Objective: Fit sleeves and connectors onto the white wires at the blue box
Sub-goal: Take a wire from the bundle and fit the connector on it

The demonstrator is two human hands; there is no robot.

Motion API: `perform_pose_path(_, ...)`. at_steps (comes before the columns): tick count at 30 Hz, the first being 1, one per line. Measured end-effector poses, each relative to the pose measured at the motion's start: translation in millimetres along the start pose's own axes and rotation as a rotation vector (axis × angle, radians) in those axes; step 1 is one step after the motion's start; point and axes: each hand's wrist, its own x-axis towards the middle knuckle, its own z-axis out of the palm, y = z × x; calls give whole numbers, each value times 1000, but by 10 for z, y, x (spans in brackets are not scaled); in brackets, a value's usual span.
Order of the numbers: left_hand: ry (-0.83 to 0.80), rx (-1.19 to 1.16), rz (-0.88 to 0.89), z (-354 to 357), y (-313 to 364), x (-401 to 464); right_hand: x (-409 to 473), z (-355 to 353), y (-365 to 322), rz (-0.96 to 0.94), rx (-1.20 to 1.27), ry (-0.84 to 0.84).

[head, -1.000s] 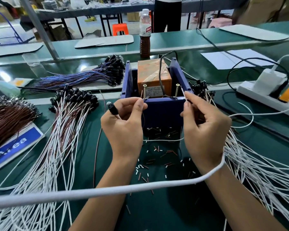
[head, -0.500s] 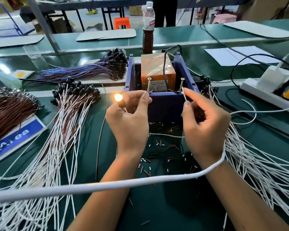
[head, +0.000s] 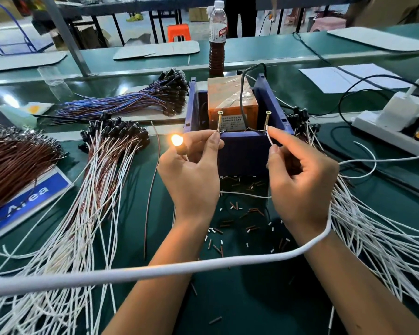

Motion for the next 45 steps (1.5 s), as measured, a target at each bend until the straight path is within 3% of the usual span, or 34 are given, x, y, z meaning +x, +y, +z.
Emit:
perform_pose_path(23, -18, -2, 15, -22, -5, -11, 24, -2, -44, -2, -38, 21)
perform_pose_path(30, -28, -94, 2, -36, 37, 19, 146, -87, -49, 116, -3, 22)
perform_pose_path(35, -231, -266, 13, -31, 195, 18, 554, -426, -88, 147, -151, -30)
perform_pose_path(37, -425, -355, -18, 74, 307, 17, 748, -620, -104, 149, -213, -11)
perform_pose_path(40, -775, -233, -30, 384, 463, -1, 986, -907, -144, 157, -211, -9)
perform_pose_path(43, -837, -159, -145, 712, 566, -26, 1162, -1173, -128, 192, -206, 10)
perform_pose_path(45, -825, -299, -350, 901, 654, 6, 1218, -1324, -92, 210, -190, -110)
